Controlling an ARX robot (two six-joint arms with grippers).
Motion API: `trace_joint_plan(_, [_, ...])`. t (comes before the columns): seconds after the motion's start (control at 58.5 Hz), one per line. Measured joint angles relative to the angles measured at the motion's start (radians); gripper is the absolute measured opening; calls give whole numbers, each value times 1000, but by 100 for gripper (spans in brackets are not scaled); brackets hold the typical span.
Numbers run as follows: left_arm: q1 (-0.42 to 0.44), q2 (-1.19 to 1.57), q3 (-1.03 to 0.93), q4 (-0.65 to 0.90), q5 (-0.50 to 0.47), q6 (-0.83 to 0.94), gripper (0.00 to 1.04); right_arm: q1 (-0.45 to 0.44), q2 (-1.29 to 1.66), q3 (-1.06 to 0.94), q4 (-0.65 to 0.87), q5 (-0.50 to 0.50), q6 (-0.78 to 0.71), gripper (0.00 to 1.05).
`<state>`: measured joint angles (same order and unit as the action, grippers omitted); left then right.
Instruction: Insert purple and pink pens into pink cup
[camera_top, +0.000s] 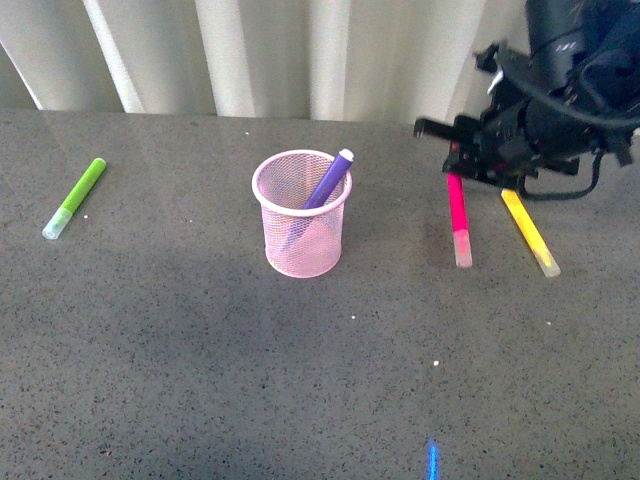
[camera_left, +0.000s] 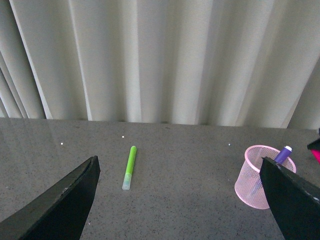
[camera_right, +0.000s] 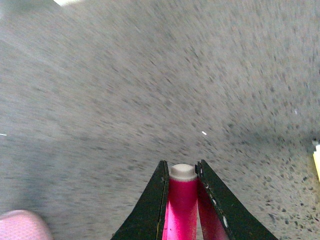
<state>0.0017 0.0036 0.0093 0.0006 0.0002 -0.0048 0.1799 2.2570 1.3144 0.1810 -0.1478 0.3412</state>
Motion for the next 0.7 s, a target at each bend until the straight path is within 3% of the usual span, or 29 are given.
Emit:
trace_joint_plan(0.188, [0, 0, 0, 0, 0, 0, 98, 7, -216, -91, 135, -74, 31, 11])
trace_joint_plan(0.325, [0, 0, 0, 0, 0, 0, 98, 53, -415, -243, 429, -110, 9, 11])
trace_joint_plan(0.565, [0, 0, 0, 0, 0, 0, 98, 152, -411, -367, 745, -95, -84, 11])
trace_joint_plan(0.701, [0, 0, 0, 0, 0, 0, 98, 206, -343, -379, 855, -29, -115, 11])
